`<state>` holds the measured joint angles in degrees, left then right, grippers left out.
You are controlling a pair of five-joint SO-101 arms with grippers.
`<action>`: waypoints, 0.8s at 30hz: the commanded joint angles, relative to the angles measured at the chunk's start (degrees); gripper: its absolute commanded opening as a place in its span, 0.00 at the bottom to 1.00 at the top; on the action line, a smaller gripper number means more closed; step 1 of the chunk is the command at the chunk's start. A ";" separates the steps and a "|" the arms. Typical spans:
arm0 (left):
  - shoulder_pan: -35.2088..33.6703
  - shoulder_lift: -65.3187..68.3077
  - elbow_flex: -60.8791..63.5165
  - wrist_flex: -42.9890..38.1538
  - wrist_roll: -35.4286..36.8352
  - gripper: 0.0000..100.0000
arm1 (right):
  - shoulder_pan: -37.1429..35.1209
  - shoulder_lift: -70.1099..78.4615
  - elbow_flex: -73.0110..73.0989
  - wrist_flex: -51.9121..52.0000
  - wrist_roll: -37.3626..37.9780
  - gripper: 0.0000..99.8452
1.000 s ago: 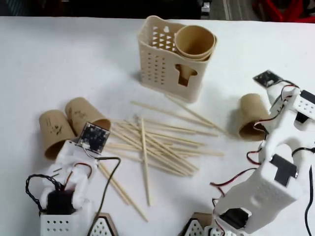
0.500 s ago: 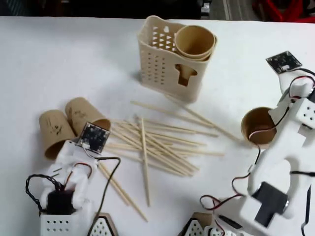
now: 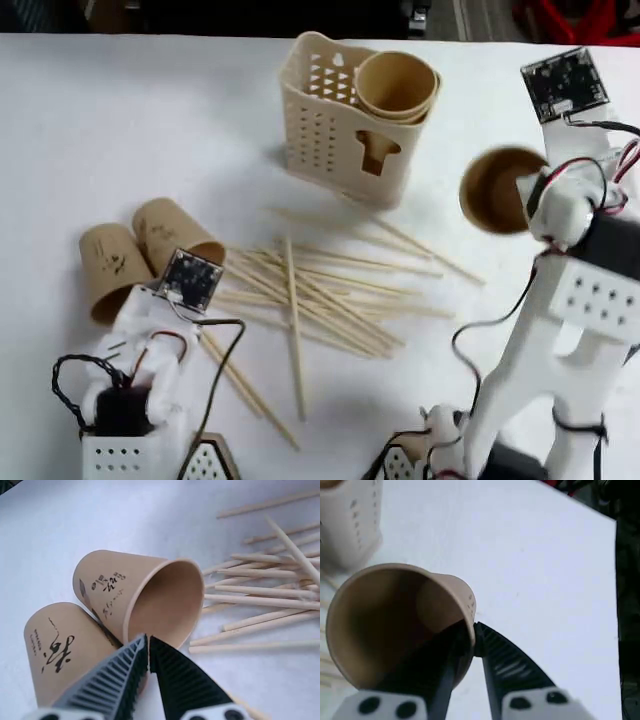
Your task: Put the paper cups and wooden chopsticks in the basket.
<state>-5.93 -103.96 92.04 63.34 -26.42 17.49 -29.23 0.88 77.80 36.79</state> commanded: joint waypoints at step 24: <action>-0.57 -0.48 -0.62 -1.05 -0.53 0.03 | -24.04 0.40 -0.97 -32.31 -24.00 0.02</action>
<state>-5.93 -103.96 92.04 63.34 -26.42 -6.07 -32.31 0.88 47.30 13.49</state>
